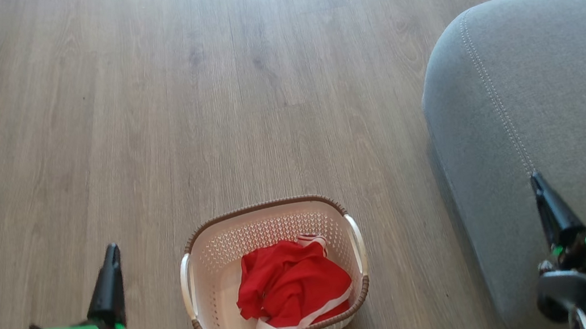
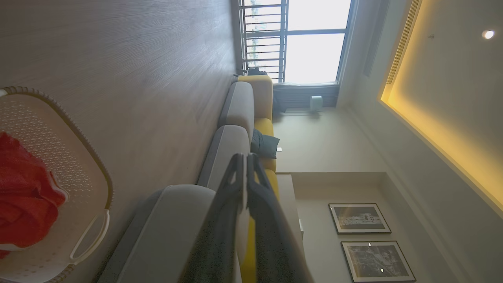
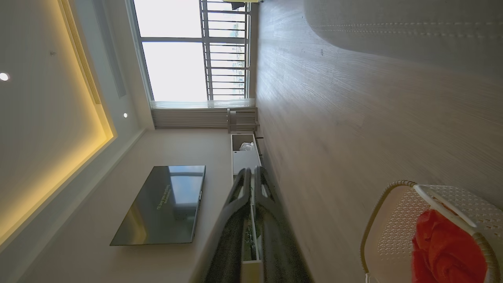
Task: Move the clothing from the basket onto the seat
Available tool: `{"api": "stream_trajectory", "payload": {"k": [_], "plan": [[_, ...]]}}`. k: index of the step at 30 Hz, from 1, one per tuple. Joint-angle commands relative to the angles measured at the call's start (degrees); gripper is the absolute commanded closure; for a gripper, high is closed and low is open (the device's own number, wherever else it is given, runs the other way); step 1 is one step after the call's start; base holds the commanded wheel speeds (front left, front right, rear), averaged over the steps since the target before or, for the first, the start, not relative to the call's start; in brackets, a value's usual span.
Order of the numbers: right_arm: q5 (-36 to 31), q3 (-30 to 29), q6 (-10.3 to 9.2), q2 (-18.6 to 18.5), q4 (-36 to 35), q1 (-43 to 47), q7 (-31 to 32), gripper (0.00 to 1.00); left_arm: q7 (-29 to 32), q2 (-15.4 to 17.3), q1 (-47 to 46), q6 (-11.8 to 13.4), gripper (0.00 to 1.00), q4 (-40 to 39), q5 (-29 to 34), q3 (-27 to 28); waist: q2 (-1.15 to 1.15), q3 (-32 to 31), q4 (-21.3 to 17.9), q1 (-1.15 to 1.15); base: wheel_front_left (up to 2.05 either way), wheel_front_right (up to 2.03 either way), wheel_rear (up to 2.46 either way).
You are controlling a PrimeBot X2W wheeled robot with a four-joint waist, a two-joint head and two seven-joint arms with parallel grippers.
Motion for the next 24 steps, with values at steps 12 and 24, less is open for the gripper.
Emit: {"api": "stream_trajectory", "payload": {"k": [12,24], "plan": [[-1.2,0.6,0.01,0.3,2.6,1.5,-1.3,0.00,-1.3,-0.3,1.7,0.1,0.00,2.4,0.8,0.0,0.00,0.1,0.0,0.00,0.00,0.00,0.00],[-5.7,-0.1,0.01,0.2,1.3,0.4,-3.3,0.00,-3.4,-0.2,1.2,0.0,0.00,0.5,2.7,0.6,0.00,0.3,0.0,0.00,0.00,0.00,0.00]]}}
